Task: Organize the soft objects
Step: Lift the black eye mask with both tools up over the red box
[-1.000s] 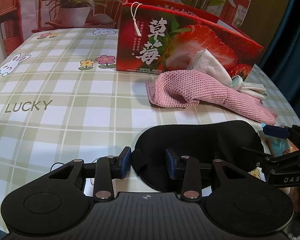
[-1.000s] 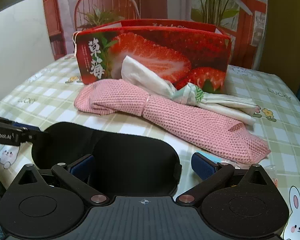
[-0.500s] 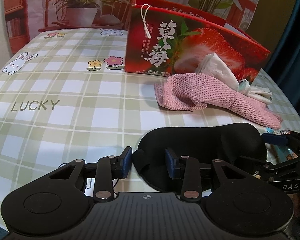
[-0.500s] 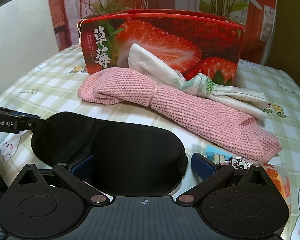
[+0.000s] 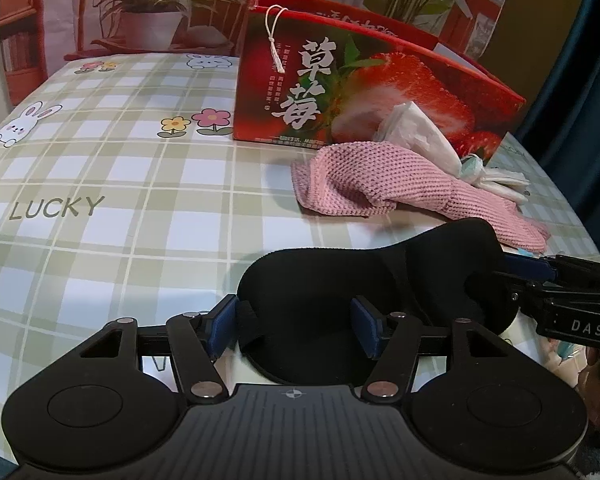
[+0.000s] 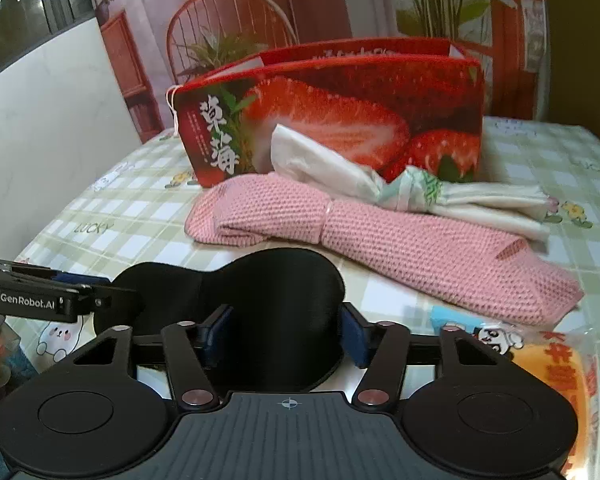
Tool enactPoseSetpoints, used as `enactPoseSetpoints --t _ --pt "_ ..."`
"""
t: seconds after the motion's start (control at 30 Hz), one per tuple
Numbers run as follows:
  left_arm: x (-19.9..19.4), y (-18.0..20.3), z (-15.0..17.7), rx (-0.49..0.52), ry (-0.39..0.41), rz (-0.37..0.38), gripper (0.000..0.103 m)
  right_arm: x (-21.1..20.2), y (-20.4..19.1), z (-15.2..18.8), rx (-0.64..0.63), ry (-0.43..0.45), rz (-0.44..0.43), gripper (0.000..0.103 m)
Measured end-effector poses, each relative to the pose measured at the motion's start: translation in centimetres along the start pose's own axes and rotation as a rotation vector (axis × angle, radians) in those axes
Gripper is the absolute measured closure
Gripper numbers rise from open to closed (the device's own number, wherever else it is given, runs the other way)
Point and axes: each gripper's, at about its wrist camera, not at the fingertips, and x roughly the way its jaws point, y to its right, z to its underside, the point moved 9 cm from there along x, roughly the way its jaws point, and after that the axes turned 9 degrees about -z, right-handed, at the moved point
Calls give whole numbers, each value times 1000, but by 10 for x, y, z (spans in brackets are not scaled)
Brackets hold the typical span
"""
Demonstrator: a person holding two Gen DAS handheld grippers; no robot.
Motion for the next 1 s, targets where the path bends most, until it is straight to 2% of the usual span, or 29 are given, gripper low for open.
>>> enactPoseSetpoints --t 0.2,0.27,0.33,0.37,0.47,0.6,0.8,1.0 --pt "-2 4 0 10 8 35 40 -1 0 0 5 5 -20 66" --pt "-4 4 -1 10 17 45 42 -1 -3 1 -2 2 -31 74" --pt "-6 4 -2 10 30 57 51 0 -6 1 -12 -1 -40 76" --pt "-7 5 -2 11 35 60 52 0 -8 2 -16 -2 -44 77" --pt "-10 7 -4 11 47 79 73 0 -9 2 -17 -2 -50 77" --pt "-17 10 -8 21 83 91 75 -2 -12 0 -23 9 -64 78" --pt "-45 13 -40 38 208 98 76 -13 -17 -18 -51 61 -72 78" --pt "-79 29 -100 83 362 112 75 -33 -16 -69 -95 167 -73 78"
